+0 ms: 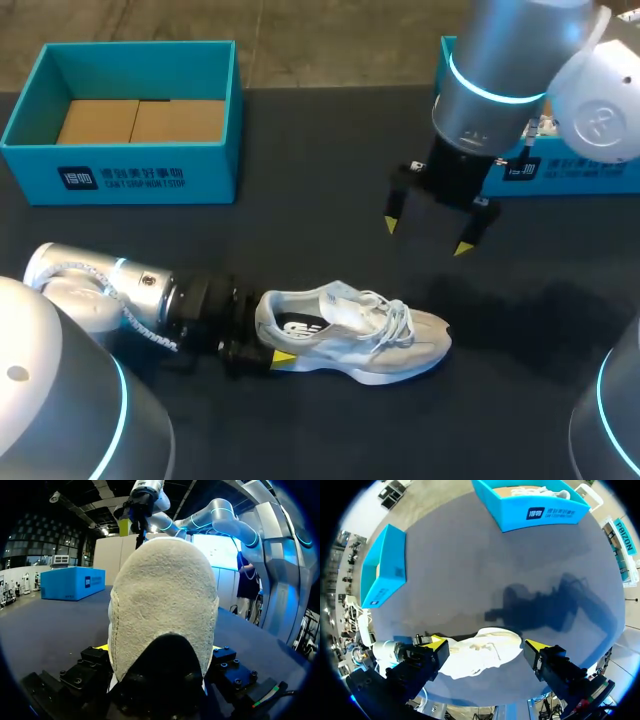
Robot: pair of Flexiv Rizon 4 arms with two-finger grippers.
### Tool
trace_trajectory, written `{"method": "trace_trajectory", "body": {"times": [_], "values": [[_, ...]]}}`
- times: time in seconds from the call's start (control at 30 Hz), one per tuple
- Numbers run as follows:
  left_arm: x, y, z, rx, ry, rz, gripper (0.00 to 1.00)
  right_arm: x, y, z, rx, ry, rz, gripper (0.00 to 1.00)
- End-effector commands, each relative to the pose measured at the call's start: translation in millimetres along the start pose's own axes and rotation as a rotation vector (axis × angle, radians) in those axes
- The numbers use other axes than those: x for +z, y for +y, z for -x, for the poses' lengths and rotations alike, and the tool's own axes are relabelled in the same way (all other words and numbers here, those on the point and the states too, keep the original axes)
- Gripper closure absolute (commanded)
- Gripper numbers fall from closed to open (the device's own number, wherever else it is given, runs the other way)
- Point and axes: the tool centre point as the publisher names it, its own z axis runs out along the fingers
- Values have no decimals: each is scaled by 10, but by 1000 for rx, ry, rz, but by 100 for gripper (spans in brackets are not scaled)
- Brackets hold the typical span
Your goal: Take the shoe out of the shoebox, open the shoe tongue, remove and reinsert the insole, then place the shoe into the shoebox
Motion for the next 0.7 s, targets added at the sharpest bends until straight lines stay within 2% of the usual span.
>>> {"method": "trace_trajectory", "body": {"times": [0.03, 0.07, 0.1, 0.2, 0.33, 0.5, 0.7], "values": [[-7, 23, 17, -1, 0, 4, 100, 10, -3, 6, 0, 3, 0, 0], [-7, 23, 17, -1, 0, 4, 100, 10, -3, 6, 0, 3, 0, 0], [-7, 23, 17, -1, 0, 4, 100, 23, -48, -78, 6, -31, 13, 0], [-7, 23, 17, -1, 0, 4, 100, 86, -233, -330, 16, -95, 28, 0], [-7, 23, 17, -1, 0, 4, 100, 105, -485, -551, -6, -112, 48, 0], [-7, 23, 17, -1, 0, 4, 100, 92, -754, -662, 1, -149, 92, 0], [-7, 23, 17, -1, 0, 4, 100, 141, -973, -742, 22, -212, 105, 0]]}}
